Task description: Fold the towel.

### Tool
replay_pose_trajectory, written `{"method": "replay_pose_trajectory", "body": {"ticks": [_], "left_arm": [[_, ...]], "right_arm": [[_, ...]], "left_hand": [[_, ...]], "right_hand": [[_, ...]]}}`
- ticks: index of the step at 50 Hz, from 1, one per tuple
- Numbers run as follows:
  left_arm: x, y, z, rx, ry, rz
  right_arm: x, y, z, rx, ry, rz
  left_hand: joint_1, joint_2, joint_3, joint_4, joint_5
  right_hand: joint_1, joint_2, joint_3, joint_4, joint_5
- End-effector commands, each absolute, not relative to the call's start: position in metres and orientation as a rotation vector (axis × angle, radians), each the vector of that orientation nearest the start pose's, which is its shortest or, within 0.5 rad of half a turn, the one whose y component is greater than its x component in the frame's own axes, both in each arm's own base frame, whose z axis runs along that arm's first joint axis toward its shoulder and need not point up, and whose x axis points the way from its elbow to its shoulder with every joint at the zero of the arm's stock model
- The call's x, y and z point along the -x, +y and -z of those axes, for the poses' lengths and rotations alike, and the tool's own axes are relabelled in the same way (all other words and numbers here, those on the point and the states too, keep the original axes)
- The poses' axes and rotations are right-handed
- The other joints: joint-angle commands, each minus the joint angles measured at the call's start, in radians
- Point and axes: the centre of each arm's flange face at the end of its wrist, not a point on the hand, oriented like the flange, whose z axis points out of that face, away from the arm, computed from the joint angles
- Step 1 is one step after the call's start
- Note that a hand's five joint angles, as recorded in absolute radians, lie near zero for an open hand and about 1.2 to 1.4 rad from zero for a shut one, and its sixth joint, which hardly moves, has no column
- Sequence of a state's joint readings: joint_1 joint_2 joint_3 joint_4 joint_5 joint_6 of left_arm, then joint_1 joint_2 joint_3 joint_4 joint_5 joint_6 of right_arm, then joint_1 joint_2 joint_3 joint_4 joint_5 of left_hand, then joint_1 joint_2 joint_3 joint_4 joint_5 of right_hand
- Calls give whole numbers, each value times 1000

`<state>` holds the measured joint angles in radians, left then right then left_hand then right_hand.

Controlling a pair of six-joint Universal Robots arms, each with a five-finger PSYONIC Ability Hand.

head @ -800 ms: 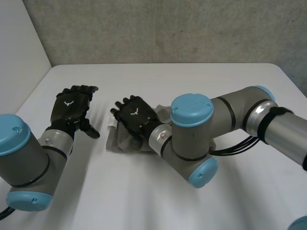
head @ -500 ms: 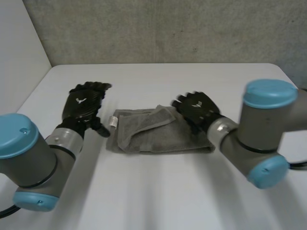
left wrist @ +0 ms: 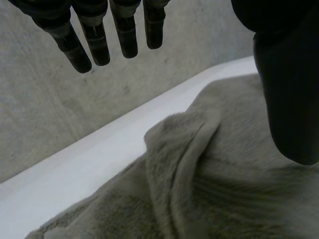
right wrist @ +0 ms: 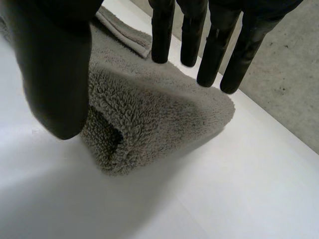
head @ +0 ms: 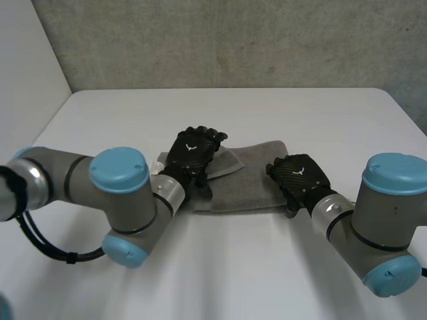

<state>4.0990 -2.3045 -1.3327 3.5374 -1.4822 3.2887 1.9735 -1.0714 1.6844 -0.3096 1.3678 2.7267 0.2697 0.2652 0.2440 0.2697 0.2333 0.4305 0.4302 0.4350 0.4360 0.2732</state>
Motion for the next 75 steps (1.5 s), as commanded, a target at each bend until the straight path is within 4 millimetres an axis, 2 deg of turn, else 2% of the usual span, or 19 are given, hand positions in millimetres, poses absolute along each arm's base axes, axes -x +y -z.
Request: {"method": "replay_pose_trajectory", "body": {"ticks": [1, 8, 15, 21, 30, 36, 44, 47, 54, 55, 57, 58, 60, 63, 69, 71, 72, 73, 75], "left_arm": [[363, -298, -128, -957, 2384, 2289], [346, -329, -118, -793, 2312, 2221], [321, -344, -117, -633, 2293, 2144], [315, -323, -116, -662, 2334, 2084], [309, -284, -139, -710, 2349, 2087], [297, -265, -164, -695, 2329, 2124], [284, -245, -185, -685, 2304, 2167], [281, -244, -197, -665, 2276, 2206], [282, -250, -208, -638, 2245, 2251], [283, -251, -210, -633, 2239, 2259], [284, -251, -212, -632, 2233, 2269], [284, -253, -214, -626, 2226, 2281], [285, -253, -216, -617, 2226, 2295], [287, -253, -217, -590, 2247, 2318], [289, -253, -212, -527, 2326, 2334], [290, -252, -211, -524, 2337, 2337], [291, -253, -211, -526, 2337, 2341], [291, -253, -211, -526, 2338, 2341], [297, -254, -213, -540, 2336, 2363]], "right_arm": [[-274, -266, -132, 1116, 2140, 1770], [-269, -272, -128, 1101, 2166, 1770], [-270, -276, -126, 1103, 2150, 1801], [-267, -279, -118, 1099, 2183, 1780], [-248, -281, -123, 1094, 2247, 1750], [-216, -282, -132, 1137, 2340, 1682], [-178, -291, -173, 1248, 2354, 1740], [-186, -295, -197, 1290, 2255, 1831], [-272, -266, -236, 1423, 1857, 1903], [-272, -266, -236, 1423, 1856, 1903], [-317, -239, -222, 1523, 1708, 1802], [-317, -239, -222, 1524, 1707, 1801], [-359, -201, -202, 1614, 1594, 1691], [-379, -175, -177, 1666, 1562, 1568], [-380, -168, -155, 1666, 1602, 1479], [-377, -170, -161, 1581, 1653, 1470], [-377, -170, -161, 1581, 1653, 1470], [-375, -172, -170, 1515, 1678, 1483], [-370, -179, -183, 1431, 1712, 1513]], "left_hand": [[-53, -49, -28, -53, -191], [-53, -49, -28, -53, -191], [-56, -52, -30, -56, -194], [-65, -60, -39, -65, -203], [-86, -81, -60, -86, -224], [-89, -84, -63, -89, -227], [-89, -84, -63, -89, -227], [-89, -84, -63, -89, -227], [-89, -84, -63, -89, -227], [-89, -84, -63, -89, -227], [-89, -84, -63, -89, -227], [-89, -84, -63, -89, -227], [-89, -84, -63, -89, -227], [-89, -84, -63, -89, -227], [-89, -84, -63, -89, -227], [-89, -84, -63, -89, -227], [-89, -84, -63, -89, -227], [-89, -84, -63, -89, -227], [-89, -84, -63, -89, -227]], "right_hand": [[104, 104, 99, 98, 86], [139, 139, 134, 133, 122], [487, 488, 483, 482, 470], [965, 965, 960, 959, 947], [966, 966, 961, 960, 948], [966, 966, 961, 960, 948], [966, 966, 961, 960, 948], [966, 966, 961, 960, 948], [966, 966, 961, 960, 948], [966, 966, 961, 960, 948], [966, 966, 961, 960, 948], [966, 966, 961, 960, 948], [966, 966, 961, 960, 948], [966, 966, 961, 960, 948], [966, 966, 961, 960, 948], [147, 147, 142, 141, 129], [142, 142, 137, 136, 125], [-256, -256, -261, -261, -273], [-256, -256, -261, -261, -273]]}}
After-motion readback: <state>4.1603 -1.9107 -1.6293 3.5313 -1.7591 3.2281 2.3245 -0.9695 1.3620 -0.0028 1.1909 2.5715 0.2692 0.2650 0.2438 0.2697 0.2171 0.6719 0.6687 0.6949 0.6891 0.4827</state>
